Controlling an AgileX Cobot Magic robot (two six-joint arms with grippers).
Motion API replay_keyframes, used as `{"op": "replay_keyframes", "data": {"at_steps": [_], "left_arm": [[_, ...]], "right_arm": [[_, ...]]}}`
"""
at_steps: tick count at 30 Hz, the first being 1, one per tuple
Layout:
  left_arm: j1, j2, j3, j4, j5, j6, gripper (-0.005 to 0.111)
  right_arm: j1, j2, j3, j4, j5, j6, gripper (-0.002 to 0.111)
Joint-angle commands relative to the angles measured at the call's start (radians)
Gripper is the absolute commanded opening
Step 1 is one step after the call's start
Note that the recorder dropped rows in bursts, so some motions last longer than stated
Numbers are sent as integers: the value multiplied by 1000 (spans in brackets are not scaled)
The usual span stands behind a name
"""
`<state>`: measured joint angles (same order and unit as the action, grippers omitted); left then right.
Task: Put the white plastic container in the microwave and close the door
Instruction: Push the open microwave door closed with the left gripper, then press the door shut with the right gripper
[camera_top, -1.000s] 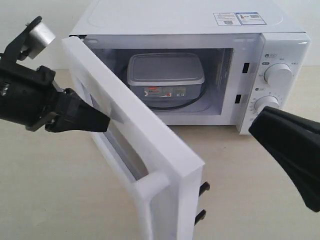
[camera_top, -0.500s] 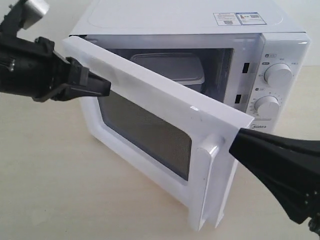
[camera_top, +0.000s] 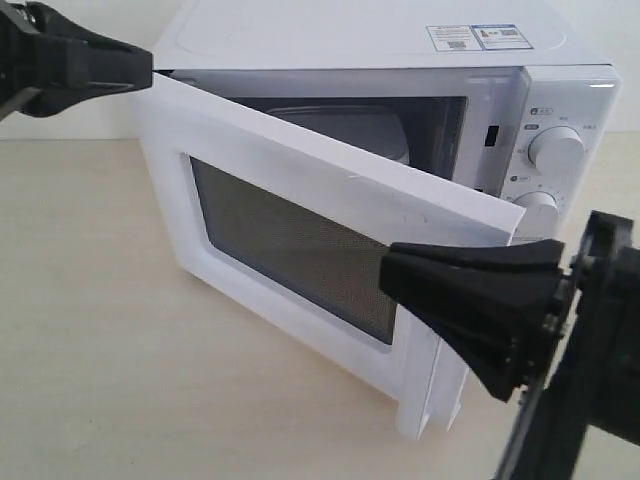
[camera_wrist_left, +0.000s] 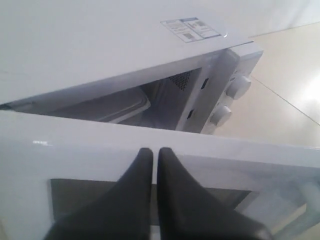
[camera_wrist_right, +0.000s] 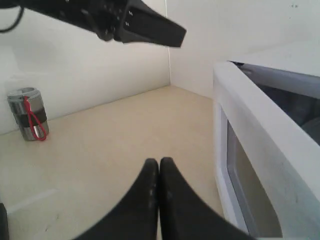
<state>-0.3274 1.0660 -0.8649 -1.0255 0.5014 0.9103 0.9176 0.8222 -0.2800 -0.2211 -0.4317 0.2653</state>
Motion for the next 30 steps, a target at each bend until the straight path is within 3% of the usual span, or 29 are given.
{"op": "replay_keyframes", "data": {"at_steps": [1, 6, 12, 14, 15, 20, 25, 30], "left_arm": [[-7, -85, 34, 34, -44, -26, 4], [-7, -211, 121, 146, -144, -158, 4], [-7, -422, 248, 267, -150, -326, 4], [-7, -504, 293, 364, -133, -426, 4], [-7, -552, 313, 492, -96, -550, 4], [-5, -749, 325, 1001, 141, -1024, 4], [-5, -896, 325, 1120, 268, -1114, 4], [-5, -931, 325, 1141, 291, -1123, 4]], "right_arm": [[0, 102, -14, -80, -114, 52, 0], [0, 206, -14, -190, -292, 175, 0], [0, 308, -14, -163, -320, 179, 0], [0, 317, -48, -37, -267, 170, 0], [0, 317, -95, 46, -208, 149, 0], [0, 317, -287, 95, 197, 54, 0], [-19, 317, -323, 283, 243, -54, 0], [132, 317, -403, 130, 224, -76, 0]]}}
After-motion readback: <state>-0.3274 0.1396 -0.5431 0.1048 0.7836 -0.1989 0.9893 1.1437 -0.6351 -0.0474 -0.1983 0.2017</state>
